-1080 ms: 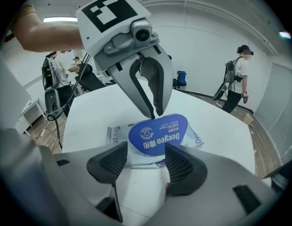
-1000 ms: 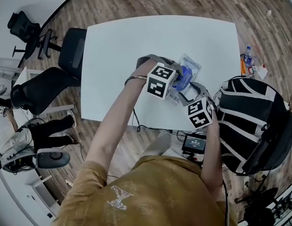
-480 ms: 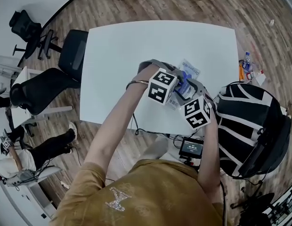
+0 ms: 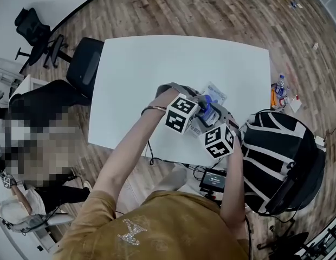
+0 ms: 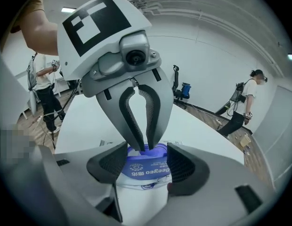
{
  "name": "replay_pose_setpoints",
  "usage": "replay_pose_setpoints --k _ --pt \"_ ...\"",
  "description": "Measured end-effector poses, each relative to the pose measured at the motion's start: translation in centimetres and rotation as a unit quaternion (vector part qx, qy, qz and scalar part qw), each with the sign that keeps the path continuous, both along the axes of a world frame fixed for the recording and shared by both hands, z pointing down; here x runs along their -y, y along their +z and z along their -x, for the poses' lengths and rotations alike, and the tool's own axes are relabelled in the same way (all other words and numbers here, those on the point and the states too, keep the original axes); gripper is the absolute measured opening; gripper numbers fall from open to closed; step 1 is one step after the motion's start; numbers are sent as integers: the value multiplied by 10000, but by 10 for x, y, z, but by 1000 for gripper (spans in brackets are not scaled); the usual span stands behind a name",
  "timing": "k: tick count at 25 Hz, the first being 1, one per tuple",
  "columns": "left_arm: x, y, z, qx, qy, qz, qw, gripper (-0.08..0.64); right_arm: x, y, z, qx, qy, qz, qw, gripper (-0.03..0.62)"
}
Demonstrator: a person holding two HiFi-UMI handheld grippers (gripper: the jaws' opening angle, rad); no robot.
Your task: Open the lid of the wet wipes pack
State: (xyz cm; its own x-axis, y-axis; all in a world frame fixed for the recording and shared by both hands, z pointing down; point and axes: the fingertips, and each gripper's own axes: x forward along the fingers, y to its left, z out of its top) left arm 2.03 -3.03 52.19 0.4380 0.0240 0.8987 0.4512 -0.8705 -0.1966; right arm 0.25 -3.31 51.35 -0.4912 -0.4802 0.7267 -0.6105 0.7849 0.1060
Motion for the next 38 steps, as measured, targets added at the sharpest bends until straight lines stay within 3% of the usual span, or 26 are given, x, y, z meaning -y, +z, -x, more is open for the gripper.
replay_pose_setpoints --k 9,18,31,38 --pt "3 6 33 -463 -1045 323 9929 34 -4 -1 -10 72 213 -121 9997 253" --pt "-24 56 58 -351 -1786 804 9800 23 -3 -3 -24 224 896 -373 9950 253" --pt "-62 65 49 -643 -2239 984 9675 11 0 6 -42 106 1557 -537 9863 253" --pt "-79 68 51 -1032 -2746 1255 9477 11 4 17 -47 122 1799 -356 9830 253"
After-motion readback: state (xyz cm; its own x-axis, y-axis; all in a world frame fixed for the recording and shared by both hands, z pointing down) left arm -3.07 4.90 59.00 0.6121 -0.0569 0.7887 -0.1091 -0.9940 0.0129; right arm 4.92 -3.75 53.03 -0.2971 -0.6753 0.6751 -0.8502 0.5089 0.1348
